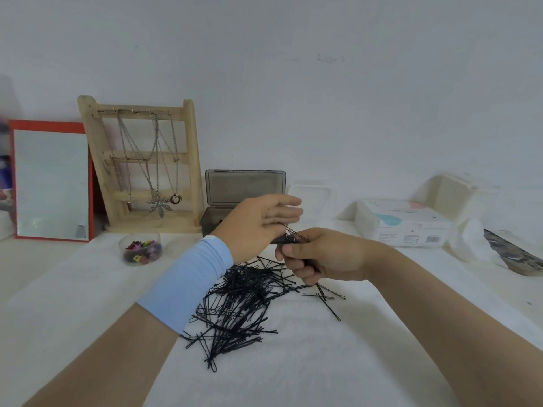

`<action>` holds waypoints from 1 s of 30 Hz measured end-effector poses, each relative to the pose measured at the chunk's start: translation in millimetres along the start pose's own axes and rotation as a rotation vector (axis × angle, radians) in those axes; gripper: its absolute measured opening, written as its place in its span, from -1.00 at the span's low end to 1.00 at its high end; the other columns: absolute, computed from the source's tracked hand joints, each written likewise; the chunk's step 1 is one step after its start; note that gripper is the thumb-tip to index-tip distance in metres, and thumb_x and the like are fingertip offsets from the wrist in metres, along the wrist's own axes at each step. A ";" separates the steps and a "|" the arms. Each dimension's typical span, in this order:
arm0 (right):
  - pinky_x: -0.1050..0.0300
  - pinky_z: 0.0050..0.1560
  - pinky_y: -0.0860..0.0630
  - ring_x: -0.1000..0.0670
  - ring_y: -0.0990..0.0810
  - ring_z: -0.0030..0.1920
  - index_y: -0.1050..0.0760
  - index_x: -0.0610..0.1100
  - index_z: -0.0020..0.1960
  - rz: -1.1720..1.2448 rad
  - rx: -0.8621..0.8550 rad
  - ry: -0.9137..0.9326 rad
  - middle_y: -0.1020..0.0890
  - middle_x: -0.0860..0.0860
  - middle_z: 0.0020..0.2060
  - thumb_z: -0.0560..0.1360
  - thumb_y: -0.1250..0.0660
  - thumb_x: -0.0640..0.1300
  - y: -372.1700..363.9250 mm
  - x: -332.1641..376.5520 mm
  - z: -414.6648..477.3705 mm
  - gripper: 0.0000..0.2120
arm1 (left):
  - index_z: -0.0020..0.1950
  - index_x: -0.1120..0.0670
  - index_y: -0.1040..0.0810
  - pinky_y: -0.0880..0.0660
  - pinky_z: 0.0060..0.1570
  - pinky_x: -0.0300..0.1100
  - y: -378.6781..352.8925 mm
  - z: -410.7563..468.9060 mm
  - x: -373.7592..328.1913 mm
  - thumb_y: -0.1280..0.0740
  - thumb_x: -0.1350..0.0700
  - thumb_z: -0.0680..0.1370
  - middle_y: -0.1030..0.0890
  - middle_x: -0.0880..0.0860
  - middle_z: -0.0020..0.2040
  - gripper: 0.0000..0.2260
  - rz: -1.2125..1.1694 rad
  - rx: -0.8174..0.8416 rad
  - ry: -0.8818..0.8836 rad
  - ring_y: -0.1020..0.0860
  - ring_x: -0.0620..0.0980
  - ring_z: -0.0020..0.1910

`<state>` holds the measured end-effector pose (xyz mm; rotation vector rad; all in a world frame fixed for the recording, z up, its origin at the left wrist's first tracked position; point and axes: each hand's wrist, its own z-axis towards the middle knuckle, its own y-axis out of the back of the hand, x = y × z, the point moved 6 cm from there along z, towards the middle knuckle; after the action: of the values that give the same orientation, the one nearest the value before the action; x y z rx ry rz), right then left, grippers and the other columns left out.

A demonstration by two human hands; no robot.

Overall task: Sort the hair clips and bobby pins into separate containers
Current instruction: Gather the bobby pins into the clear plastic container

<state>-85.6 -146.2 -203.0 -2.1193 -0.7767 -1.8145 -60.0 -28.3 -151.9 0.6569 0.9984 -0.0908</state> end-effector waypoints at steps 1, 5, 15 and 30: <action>0.19 -0.34 -0.15 0.01 -0.16 -0.34 -0.46 -0.14 -0.04 0.030 -0.011 0.006 -0.27 -0.01 -0.33 0.69 -0.13 -0.17 1.1 0.4 0.5 -0.81 | 0.33 0.00 -0.51 -0.47 0.24 -0.28 2.7 0.4 1.5 -0.27 0.40 0.56 -0.62 -0.03 0.24 -0.57 0.040 -0.021 -0.006 -0.57 -0.23 0.20; 0.25 -0.40 -0.20 0.03 -0.16 -0.37 -0.45 -0.11 -0.07 0.125 -0.064 0.038 -0.25 0.00 -0.34 0.69 -0.13 -0.15 8.7 2.1 2.4 -0.80 | 0.26 -0.08 -0.56 -0.54 0.16 -0.09 16.7 2.6 17.6 -0.34 0.08 0.58 -0.66 -0.12 0.07 -0.75 0.236 -0.047 0.135 -0.63 -0.15 0.03; 0.23 -0.38 -0.18 0.00 -0.11 -0.33 -0.45 -0.14 -0.05 0.024 -0.070 -0.004 -0.19 -0.01 -0.32 0.67 -0.17 -0.17 5.3 -1.2 1.4 -0.85 | -0.07 0.13 -0.69 -0.57 -0.24 -0.26 18.2 -1.1 14.2 -0.45 0.11 0.52 -0.69 -0.01 -0.27 -0.90 -0.099 -0.097 0.258 -0.58 -0.10 -0.32; 0.19 -0.36 -0.17 0.03 -0.24 -0.37 -0.28 -0.13 -0.08 -0.056 0.044 0.029 -0.24 0.00 -0.34 0.64 -0.21 -0.19 -8.5 0.5 3.3 -0.85 | -0.17 -0.01 -0.66 -0.54 -0.21 -0.17 14.1 2.5 15.5 -0.54 0.10 0.41 -0.60 -0.11 -0.30 -0.91 0.164 -0.161 0.181 -0.50 -0.21 -0.38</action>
<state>-87.4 -137.3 -204.5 -2.0593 -0.8688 -1.8341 -44.4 -14.9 -156.8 0.6038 1.1089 0.1952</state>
